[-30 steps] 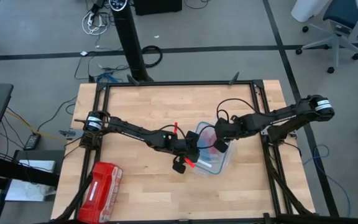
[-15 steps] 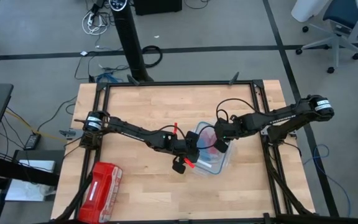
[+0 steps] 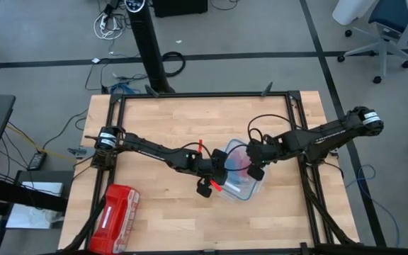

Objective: Roll bandage
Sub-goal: Close the transparent container

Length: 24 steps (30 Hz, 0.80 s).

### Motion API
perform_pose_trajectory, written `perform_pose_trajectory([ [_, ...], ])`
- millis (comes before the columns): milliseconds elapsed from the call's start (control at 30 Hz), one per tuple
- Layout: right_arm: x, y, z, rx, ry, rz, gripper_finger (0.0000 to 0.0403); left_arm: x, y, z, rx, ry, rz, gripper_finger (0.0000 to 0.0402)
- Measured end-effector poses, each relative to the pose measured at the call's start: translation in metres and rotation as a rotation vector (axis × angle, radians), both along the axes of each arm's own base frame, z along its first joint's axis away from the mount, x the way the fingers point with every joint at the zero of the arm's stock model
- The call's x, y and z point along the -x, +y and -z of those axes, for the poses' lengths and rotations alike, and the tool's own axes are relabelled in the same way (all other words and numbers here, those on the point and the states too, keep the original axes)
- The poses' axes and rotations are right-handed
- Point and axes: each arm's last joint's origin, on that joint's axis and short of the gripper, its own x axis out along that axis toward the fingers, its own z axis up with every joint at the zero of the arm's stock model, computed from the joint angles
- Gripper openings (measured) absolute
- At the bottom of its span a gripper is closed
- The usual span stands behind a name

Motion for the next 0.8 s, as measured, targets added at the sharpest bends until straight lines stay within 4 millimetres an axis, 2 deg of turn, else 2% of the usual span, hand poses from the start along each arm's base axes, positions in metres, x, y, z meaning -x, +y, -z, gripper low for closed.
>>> perform_pose_trajectory([
  [67,0.001,0.005,-0.002,-0.036,-0.005,0.000,0.0001,0.000,0.000,0.000,0.000,-0.001,-0.003,0.0094],
  [200,-0.001,0.015,0.008,-0.070,0.054,-0.005,0.0002,0.000,0.000,0.000,0.000,-0.001,-0.005,0.0094],
  [333,-0.012,0.020,0.036,-0.048,0.147,-0.013,0.0004,0.000,0.000,0.000,-0.003,0.000,-0.007,0.0094],
  [433,-0.021,0.021,0.048,-0.048,0.186,-0.015,0.0004,0.001,0.000,0.000,-0.009,0.004,-0.012,0.0094],
  [633,-0.018,0.021,0.044,-0.069,0.159,-0.003,0.0004,0.001,0.000,-0.002,-0.022,-0.002,-0.021,0.0094],
  [800,-0.015,0.021,0.040,-0.089,0.144,-0.003,0.0002,0.009,0.001,-0.023,-0.034,0.007,-0.027,0.0094],
])
